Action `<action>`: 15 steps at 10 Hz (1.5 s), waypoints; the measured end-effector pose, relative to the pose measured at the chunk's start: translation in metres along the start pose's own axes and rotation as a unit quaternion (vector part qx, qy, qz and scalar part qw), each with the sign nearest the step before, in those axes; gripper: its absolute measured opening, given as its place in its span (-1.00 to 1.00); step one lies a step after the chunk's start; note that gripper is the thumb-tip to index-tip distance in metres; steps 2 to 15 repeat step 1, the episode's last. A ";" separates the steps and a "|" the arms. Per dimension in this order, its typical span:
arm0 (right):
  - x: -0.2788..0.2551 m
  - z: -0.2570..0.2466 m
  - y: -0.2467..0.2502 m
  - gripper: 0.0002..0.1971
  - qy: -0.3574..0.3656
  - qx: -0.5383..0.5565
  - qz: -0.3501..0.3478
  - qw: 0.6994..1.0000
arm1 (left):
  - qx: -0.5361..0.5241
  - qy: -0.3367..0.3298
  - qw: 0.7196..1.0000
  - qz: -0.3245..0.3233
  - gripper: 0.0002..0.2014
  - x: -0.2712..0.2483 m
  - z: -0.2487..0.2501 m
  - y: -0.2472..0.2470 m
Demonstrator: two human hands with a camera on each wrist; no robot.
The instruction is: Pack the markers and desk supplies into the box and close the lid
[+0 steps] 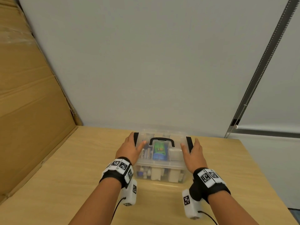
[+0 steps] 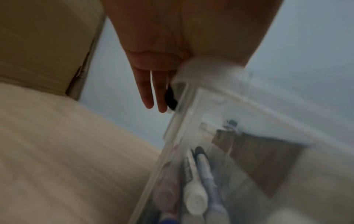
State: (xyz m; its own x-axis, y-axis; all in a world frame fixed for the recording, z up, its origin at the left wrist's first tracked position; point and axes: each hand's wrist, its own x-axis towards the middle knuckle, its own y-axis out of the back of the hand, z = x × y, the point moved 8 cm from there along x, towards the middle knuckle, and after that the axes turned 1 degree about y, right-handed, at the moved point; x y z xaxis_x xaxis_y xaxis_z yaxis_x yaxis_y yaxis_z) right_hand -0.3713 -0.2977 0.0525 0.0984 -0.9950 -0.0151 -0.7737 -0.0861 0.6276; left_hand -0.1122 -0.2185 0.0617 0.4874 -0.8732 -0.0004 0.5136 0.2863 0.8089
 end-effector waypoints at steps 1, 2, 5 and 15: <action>-0.042 0.010 0.015 -0.20 0.020 0.096 0.017 0.995 | -0.105 -0.017 0.994 0.012 -0.20 -0.036 -0.031 0.011; -0.042 0.010 0.015 -0.20 0.020 0.096 0.017 0.995 | -0.105 -0.017 0.994 0.012 -0.20 -0.036 -0.031 0.011; -0.042 0.010 0.015 -0.20 0.020 0.096 0.017 0.995 | -0.105 -0.017 0.994 0.012 -0.20 -0.036 -0.031 0.011; -0.042 0.010 0.015 -0.20 0.020 0.096 0.017 0.995 | -0.105 -0.017 0.994 0.012 -0.20 -0.036 -0.031 0.011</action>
